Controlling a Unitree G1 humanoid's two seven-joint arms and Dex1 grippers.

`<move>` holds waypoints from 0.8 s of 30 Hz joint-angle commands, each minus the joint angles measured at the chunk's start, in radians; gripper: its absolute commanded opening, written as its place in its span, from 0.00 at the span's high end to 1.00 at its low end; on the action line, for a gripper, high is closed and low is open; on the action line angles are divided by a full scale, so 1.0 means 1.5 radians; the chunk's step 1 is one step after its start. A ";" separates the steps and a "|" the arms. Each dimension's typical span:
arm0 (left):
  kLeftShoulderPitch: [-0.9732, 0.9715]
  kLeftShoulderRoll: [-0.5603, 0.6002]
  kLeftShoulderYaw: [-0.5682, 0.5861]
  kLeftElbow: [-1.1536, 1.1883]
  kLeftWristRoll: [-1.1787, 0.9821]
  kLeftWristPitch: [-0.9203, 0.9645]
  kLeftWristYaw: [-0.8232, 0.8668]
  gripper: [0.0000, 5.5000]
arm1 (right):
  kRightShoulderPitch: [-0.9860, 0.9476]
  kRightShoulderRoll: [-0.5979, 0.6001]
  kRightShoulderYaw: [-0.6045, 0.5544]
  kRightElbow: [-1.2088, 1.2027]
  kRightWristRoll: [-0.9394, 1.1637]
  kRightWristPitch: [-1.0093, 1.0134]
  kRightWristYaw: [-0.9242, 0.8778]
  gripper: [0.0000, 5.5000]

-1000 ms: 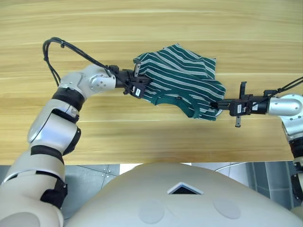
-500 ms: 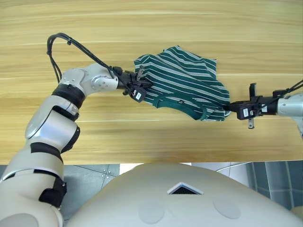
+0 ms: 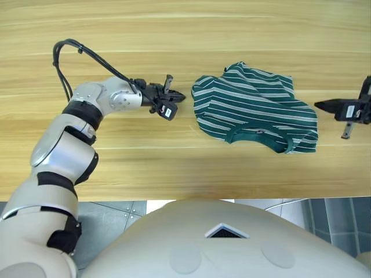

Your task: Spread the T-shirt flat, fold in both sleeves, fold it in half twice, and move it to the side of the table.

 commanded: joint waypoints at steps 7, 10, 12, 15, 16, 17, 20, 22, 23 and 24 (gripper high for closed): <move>0.063 0.028 0.100 -0.124 -0.184 -0.017 -0.115 1.00 | 0.018 0.044 0.016 -0.089 0.044 0.029 0.046 1.00; 0.092 0.016 0.111 -0.227 -0.240 0.002 -0.162 1.00 | 0.001 0.065 0.030 -0.075 0.022 0.029 0.042 1.00; 0.109 0.003 0.108 -0.268 -0.244 0.017 -0.178 1.00 | -0.028 0.099 0.050 -0.056 -0.015 0.029 0.019 1.00; 0.125 -0.009 0.110 -0.304 -0.243 0.038 -0.198 1.00 | -0.083 0.177 0.086 -0.018 -0.098 0.026 -0.052 1.00; 0.126 -0.011 0.113 -0.306 -0.244 0.042 -0.203 1.00 | -0.104 0.213 0.098 -0.006 -0.124 0.029 -0.085 1.00; 0.127 -0.013 0.115 -0.305 -0.243 0.044 -0.207 1.00 | -0.118 0.242 0.107 0.004 -0.144 0.032 -0.114 1.00; 0.133 -0.013 0.120 -0.301 -0.237 0.046 -0.209 1.00 | -0.157 0.328 0.128 0.040 -0.185 0.042 -0.191 1.00; 0.140 -0.013 0.124 -0.302 -0.238 0.047 -0.209 1.00 | -0.174 0.366 0.142 0.069 -0.207 0.047 -0.228 1.00; 0.143 -0.014 0.125 -0.302 -0.238 0.047 -0.208 1.00 | -0.179 0.379 0.152 0.084 -0.218 0.046 -0.239 1.00; 0.146 -0.015 0.127 -0.302 -0.239 0.048 -0.207 1.00 | -0.179 0.390 0.163 0.094 -0.227 0.042 -0.244 1.00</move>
